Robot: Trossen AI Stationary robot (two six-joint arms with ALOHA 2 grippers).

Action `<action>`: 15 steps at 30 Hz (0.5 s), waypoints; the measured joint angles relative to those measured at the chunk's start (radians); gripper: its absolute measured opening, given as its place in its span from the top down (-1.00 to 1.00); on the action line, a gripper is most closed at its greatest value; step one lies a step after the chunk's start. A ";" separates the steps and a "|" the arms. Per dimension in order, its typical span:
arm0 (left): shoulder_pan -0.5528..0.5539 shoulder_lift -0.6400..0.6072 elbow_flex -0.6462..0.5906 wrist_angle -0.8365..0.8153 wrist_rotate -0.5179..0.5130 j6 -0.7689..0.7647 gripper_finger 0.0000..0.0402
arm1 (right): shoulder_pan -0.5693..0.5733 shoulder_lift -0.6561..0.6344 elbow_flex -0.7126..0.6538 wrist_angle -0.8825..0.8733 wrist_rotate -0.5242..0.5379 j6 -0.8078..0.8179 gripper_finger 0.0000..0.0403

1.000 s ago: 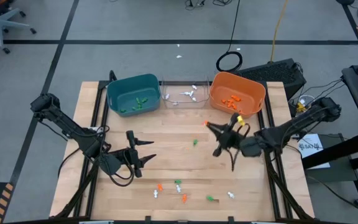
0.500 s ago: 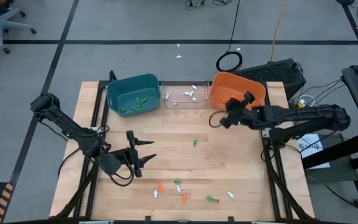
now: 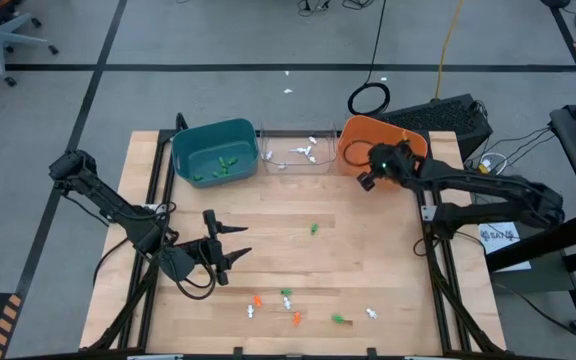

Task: Sort Halloween decoration
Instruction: Put the orange skeleton toy into the orange bin

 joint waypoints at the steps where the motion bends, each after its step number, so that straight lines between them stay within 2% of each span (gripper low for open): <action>1: 0.000 0.000 0.000 0.000 0.000 0.000 -0.20 | -0.026 0.000 -0.017 0.029 -0.022 -0.005 1.00; 7: 0.003 0.000 0.000 0.000 0.000 0.001 -0.20 | -0.133 0.014 -0.069 0.113 -0.103 -0.002 0.90; 15: 0.074 0.000 0.000 0.012 0.000 -0.018 -0.20 | -0.160 0.066 -0.069 0.114 -0.102 0.014 0.53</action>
